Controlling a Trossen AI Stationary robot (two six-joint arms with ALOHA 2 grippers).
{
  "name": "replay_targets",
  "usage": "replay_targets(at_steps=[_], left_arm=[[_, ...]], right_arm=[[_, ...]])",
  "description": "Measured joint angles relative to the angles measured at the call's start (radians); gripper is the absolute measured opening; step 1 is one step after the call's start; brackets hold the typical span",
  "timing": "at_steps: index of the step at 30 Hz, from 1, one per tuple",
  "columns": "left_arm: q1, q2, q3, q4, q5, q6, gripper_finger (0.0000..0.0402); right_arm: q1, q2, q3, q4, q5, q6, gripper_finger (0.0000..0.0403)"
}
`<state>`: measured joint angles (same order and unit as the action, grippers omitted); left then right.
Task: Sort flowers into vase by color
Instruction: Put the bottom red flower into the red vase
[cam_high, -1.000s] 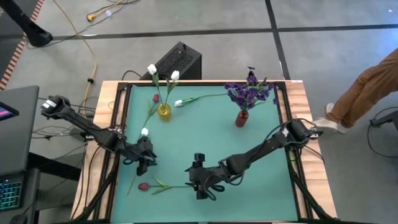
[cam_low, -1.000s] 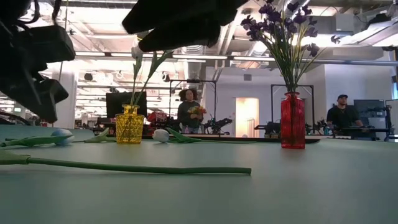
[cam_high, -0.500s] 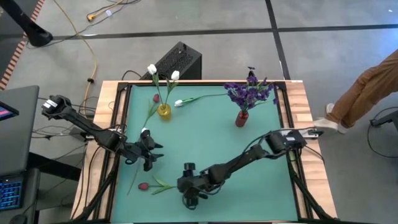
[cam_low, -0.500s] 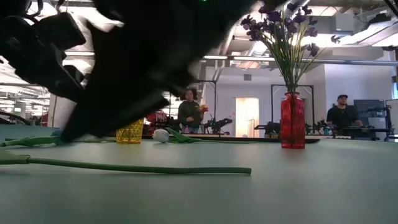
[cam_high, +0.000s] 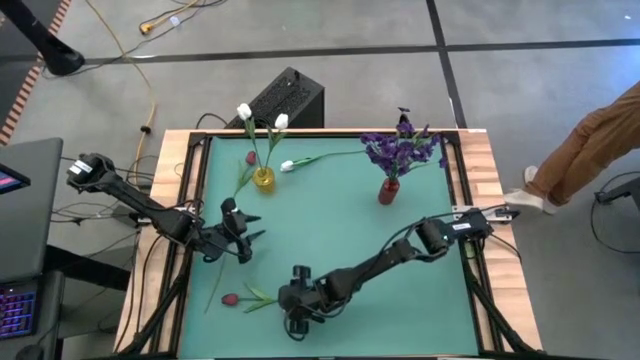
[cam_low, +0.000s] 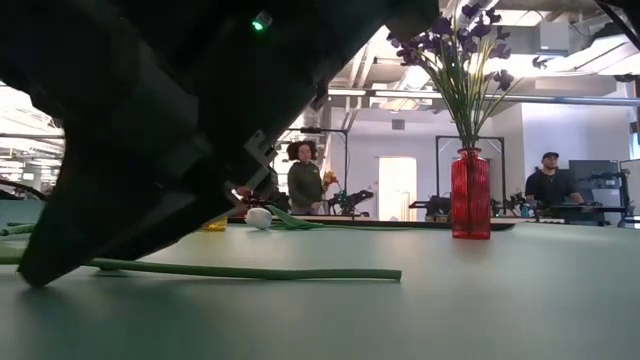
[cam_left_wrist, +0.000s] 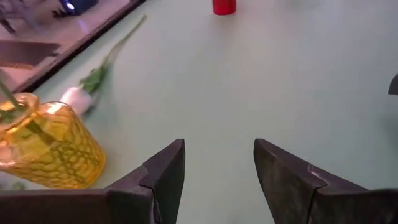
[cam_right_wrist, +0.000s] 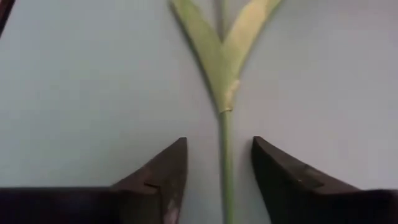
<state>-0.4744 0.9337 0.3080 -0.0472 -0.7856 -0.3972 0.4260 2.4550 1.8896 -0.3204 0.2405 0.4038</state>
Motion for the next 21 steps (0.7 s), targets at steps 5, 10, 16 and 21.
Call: replay_targets(at_steps=[5,10,16,21], left_arm=[[0.006,0.0,0.0,0.057,-0.025,0.065,0.018],[0.006,0.0,0.0,0.06,-0.004,0.118,0.018],[0.006,0.0,0.0,0.065,0.013,0.15,0.018],[0.006,0.0,0.0,0.065,0.013,0.151,0.018]], right_arm=[[-0.011,-0.001,0.002,-0.05,-0.008,0.092,0.009],[-0.007,-0.009,0.0,-0.053,-0.037,0.103,0.0019],[0.017,-0.087,-0.01,-0.166,0.034,0.067,0.0018],[0.027,-0.207,-0.086,-0.227,0.113,0.029,0.0018]])
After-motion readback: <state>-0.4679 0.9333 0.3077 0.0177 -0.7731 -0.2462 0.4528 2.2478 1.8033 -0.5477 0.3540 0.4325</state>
